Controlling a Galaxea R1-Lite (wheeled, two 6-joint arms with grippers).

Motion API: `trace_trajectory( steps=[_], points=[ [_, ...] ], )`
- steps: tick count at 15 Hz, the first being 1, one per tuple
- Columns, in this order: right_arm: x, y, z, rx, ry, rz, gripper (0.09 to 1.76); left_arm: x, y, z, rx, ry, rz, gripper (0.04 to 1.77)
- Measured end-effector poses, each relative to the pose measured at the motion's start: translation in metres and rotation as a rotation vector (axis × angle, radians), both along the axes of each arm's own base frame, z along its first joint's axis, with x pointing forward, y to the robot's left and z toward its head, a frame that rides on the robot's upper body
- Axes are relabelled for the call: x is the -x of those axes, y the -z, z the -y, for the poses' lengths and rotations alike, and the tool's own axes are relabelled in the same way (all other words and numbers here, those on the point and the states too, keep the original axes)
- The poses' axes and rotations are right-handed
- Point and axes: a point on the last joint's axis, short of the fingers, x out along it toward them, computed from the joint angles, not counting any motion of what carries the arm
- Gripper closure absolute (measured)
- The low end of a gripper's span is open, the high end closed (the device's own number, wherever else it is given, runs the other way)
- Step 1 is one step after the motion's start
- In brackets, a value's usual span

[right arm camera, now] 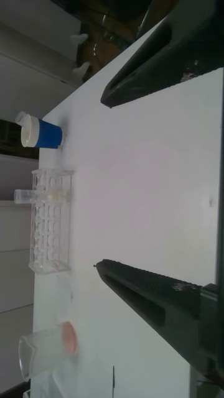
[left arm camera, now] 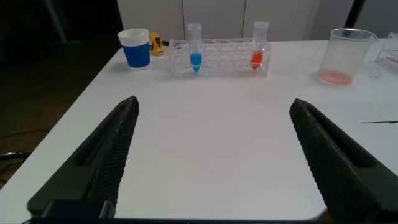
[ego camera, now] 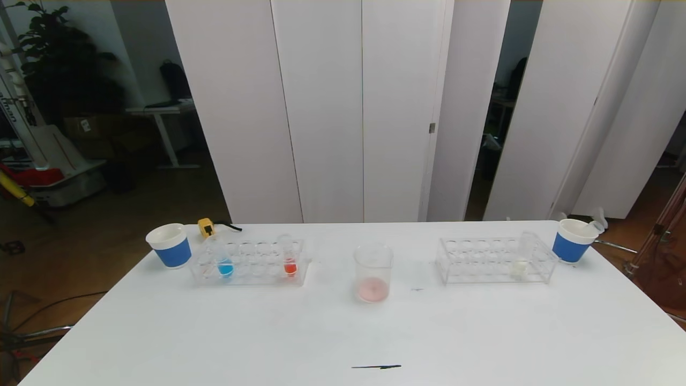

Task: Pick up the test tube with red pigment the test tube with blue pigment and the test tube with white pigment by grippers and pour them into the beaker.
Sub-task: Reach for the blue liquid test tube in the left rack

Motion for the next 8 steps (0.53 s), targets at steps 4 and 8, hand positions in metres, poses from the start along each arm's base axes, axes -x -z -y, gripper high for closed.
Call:
trace_trajectory(
  steps=[4,8],
  points=[
    [0.000,0.000,0.000,0.000,-0.001,0.000,0.10,0.018,-0.035,0.000,0.011,0.005,0.029,0.08],
    [0.000,0.000,0.000,0.000,-0.001,0.000,0.10,0.028,-0.093,-0.001,0.014,0.006,0.066,0.08]
  ],
)
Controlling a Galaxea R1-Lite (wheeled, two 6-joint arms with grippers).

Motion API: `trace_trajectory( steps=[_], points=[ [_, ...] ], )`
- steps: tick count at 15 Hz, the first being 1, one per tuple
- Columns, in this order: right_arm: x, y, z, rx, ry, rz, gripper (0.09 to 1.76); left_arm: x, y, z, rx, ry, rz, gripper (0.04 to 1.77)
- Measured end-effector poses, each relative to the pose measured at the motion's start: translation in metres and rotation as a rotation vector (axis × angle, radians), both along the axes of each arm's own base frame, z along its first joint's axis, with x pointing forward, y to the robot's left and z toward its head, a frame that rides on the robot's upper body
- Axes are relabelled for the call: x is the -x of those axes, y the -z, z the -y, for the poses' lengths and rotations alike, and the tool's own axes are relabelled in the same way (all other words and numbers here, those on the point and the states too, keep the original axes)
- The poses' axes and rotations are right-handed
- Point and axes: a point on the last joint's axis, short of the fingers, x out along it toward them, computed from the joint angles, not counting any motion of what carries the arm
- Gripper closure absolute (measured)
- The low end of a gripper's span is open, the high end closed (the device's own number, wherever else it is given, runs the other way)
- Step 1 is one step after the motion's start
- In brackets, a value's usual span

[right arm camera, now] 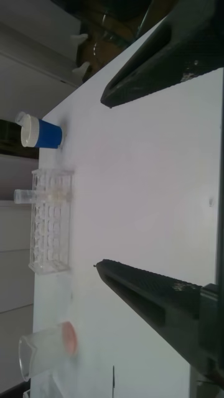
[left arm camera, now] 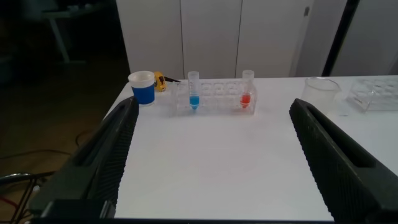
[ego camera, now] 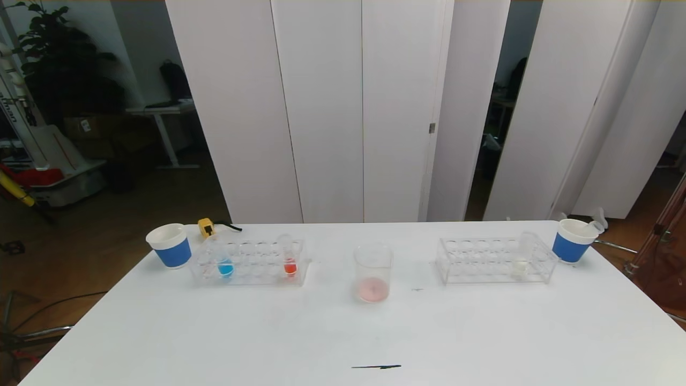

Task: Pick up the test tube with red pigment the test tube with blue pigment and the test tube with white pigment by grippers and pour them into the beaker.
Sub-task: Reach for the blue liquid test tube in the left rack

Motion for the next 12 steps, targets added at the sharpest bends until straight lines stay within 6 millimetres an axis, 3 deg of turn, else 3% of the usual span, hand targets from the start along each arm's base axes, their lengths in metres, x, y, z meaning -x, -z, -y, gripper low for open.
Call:
trace_trajectory(
  steps=[3,6,9,12],
  points=[
    [0.000,0.000,0.000,0.000,0.001,0.001,0.10,-0.015,-0.048,-0.002,0.008,0.008,0.002,0.08],
    [0.000,0.000,0.000,0.000,0.000,0.001,0.10,-0.050,-0.090,-0.001,0.018,-0.004,0.020,0.08],
    [0.000,0.000,0.000,0.000,0.000,0.000,0.10,-0.095,-0.115,0.002,0.031,-0.013,0.011,0.08],
    [0.000,0.000,0.000,0.000,0.001,0.000,0.10,-0.144,-0.123,0.005,0.033,-0.017,-0.007,0.08]
  ],
)
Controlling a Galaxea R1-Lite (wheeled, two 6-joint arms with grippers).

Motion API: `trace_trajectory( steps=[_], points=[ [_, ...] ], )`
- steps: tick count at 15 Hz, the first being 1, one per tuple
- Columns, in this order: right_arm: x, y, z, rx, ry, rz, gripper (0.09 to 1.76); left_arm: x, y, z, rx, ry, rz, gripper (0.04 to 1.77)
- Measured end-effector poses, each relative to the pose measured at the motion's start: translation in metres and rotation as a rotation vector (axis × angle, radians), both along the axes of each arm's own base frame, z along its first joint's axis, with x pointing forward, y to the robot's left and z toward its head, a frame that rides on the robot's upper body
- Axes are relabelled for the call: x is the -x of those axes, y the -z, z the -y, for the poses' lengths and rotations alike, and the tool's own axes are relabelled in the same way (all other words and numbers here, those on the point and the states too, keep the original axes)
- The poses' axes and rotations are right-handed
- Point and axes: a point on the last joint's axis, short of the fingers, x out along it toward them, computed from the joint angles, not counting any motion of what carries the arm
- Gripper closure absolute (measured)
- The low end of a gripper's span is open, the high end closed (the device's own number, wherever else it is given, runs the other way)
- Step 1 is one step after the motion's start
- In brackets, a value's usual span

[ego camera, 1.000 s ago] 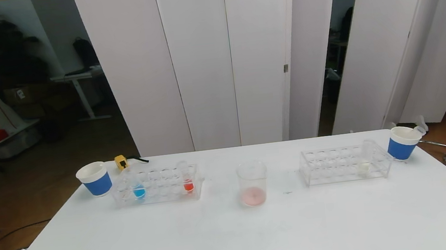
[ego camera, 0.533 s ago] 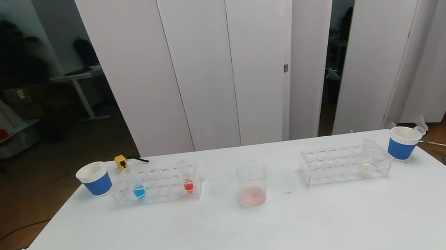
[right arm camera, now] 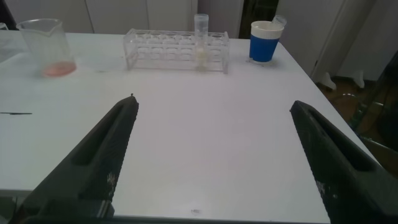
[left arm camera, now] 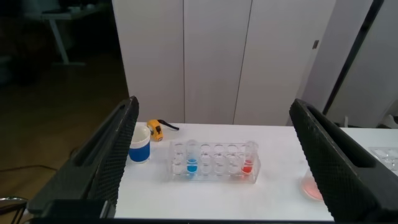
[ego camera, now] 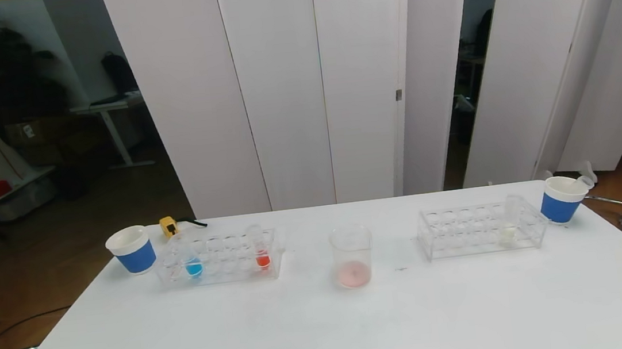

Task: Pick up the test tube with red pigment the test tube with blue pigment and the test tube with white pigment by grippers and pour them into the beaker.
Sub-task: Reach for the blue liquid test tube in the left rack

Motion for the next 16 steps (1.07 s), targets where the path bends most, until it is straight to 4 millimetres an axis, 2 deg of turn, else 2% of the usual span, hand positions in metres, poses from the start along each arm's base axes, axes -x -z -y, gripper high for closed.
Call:
trace_trajectory(
  steps=[2,4,9,12,16],
  points=[
    [0.000,0.000,0.000,0.000,0.000,0.000,0.10,-0.027,0.007,0.002,-0.002,0.004,-0.035,0.08],
    [0.000,0.000,0.000,0.000,0.000,0.000,0.10,-0.045,0.016,0.003,-0.004,0.007,-0.070,0.08],
    [0.000,0.000,0.000,0.000,0.000,0.000,0.10,-0.081,0.039,0.006,-0.010,0.013,-0.148,0.08],
    [0.000,0.000,0.000,0.000,-0.001,0.000,0.10,-0.103,0.059,0.009,-0.012,0.017,-0.158,0.08],
    [0.000,0.000,0.000,0.000,0.000,0.000,0.10,-0.127,0.101,0.011,-0.016,0.021,-0.203,0.08]
  ],
)
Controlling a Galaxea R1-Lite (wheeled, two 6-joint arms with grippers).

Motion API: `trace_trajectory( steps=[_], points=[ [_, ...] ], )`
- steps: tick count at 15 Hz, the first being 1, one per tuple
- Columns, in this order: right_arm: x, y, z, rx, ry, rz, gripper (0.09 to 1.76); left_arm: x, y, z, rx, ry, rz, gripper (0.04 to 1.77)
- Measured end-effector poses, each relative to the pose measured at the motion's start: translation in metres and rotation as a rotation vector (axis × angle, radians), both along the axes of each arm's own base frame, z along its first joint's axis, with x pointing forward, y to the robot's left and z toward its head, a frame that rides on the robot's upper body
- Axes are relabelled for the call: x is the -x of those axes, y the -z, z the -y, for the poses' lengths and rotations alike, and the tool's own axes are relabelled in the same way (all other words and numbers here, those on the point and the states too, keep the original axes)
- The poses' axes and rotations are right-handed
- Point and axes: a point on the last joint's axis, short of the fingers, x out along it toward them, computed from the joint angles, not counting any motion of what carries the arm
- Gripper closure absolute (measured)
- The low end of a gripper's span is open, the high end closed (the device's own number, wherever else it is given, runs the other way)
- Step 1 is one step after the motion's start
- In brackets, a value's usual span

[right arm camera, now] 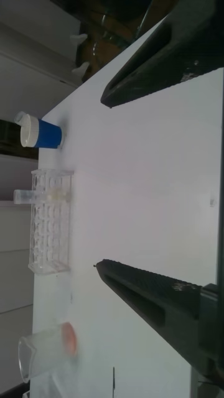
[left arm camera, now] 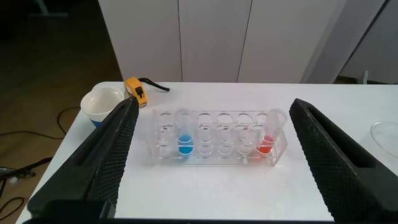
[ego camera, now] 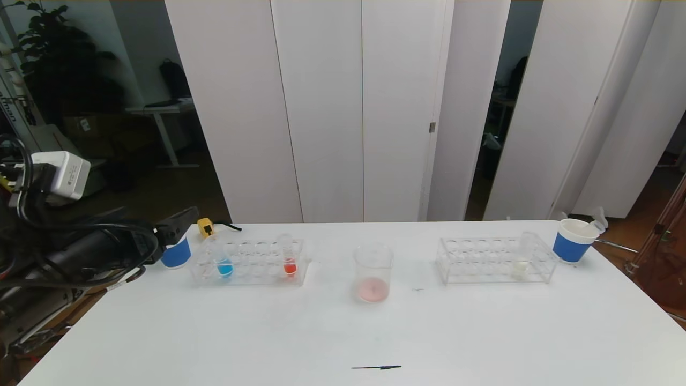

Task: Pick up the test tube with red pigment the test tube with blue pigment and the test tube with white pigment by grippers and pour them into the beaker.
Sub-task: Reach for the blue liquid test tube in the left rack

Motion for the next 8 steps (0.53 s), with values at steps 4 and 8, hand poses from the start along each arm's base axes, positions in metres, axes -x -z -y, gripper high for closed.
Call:
trace_trajectory(
  steps=[4,8],
  points=[
    [0.000,0.000,0.000,0.000,0.000,0.000,0.10,-0.019,0.037,0.001,-0.002,-0.004,-0.016,0.08],
    [0.000,0.000,0.000,0.000,0.000,0.000,0.10,-0.033,0.073,-0.002,-0.005,-0.018,-0.077,0.08]
  ],
)
